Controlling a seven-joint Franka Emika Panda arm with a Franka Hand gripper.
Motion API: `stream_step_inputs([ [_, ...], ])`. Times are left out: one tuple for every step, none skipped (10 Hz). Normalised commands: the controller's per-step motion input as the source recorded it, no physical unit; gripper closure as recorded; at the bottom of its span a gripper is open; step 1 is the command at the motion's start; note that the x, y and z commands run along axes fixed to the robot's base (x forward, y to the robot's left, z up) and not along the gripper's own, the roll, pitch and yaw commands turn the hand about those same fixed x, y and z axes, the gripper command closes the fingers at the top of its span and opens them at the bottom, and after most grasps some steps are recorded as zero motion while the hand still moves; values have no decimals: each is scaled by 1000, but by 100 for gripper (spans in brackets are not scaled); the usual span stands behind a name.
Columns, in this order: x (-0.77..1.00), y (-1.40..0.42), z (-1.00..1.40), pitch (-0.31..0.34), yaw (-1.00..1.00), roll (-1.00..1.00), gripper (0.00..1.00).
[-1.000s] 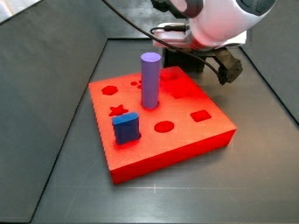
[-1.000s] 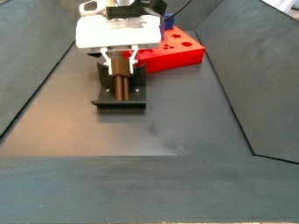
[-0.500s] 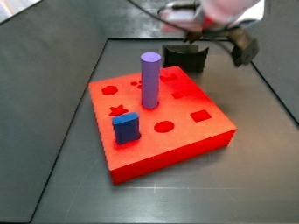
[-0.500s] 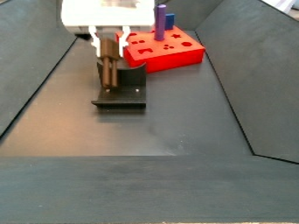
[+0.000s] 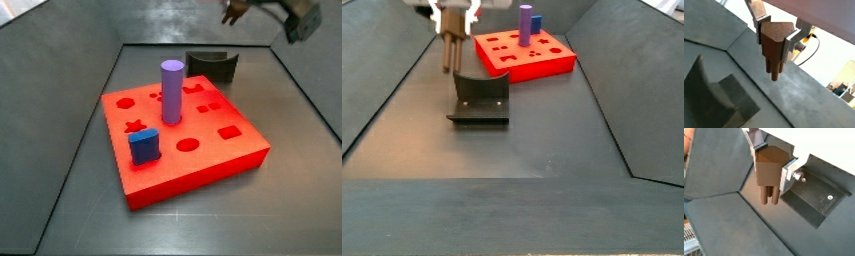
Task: Pick up the 3 prong object. Move up. Rotate the 3 prong object. Place the 3 prong object on the fixture. Regrasp the 3 prong object. Move to above the board. Insert the 3 prong object.
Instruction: Move to above the board.
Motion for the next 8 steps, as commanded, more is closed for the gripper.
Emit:
stream_step_inputs([
  [106, 0, 1000, 166, -21, -59, 100],
  [97, -2, 1000, 188, 12, -52, 100],
  [85, -7, 899, 201, 44, -43, 100],
  [67, -14, 671, 204, 82, -36, 100],
  [51, -15, 497, 197, 108, -32, 100],
  [39, -17, 325, 178, 133, -34, 100],
  [-704, -1000, 365, 67, -58, -1000, 100],
  [-710, -1000, 351, 51, -55, -1000, 100],
])
